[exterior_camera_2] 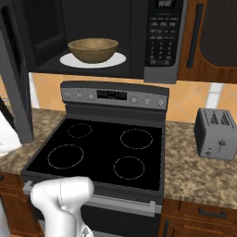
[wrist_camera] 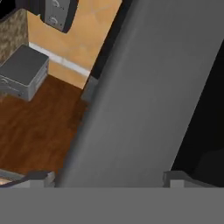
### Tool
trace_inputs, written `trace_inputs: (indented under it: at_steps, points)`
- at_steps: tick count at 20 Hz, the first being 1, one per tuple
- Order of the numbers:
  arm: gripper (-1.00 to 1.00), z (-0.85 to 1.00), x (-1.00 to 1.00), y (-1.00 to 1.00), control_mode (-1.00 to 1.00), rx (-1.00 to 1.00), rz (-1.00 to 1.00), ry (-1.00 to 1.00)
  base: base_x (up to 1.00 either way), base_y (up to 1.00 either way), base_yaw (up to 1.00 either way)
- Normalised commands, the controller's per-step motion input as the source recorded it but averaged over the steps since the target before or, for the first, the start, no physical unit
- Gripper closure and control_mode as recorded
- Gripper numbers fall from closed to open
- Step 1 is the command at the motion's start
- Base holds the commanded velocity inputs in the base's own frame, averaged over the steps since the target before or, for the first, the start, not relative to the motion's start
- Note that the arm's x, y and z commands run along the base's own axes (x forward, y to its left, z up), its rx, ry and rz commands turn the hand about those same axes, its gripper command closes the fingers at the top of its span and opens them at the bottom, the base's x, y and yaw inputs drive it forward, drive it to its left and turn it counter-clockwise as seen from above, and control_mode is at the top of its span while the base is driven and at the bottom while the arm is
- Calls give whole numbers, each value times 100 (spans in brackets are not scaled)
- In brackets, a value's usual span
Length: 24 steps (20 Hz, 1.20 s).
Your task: Pick the lime from the sink and place it in the bowl. Then pick the bowl and place it in the microwave. Then close the microwave door and press the start button.
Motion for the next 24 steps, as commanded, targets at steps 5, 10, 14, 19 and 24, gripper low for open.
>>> trace_inputs:
  at_steps: [5, 10, 14, 19, 24]
  points:
    - [-100, 78, 0, -43, -100, 41, 22, 0, 0, 0, 0]
    - [-100, 72, 5, -46, -100, 35, 24, -1, 0, 0, 0]
    - [-100, 73, 21, -38, -100, 28, 24, 0, 0, 0, 0]
    - [-100, 61, 26, -32, -100, 23, 25, 0, 0, 0, 0]
    - [-100, 20, 47, -16, -100, 20, 23, 2, 0, 0, 0]
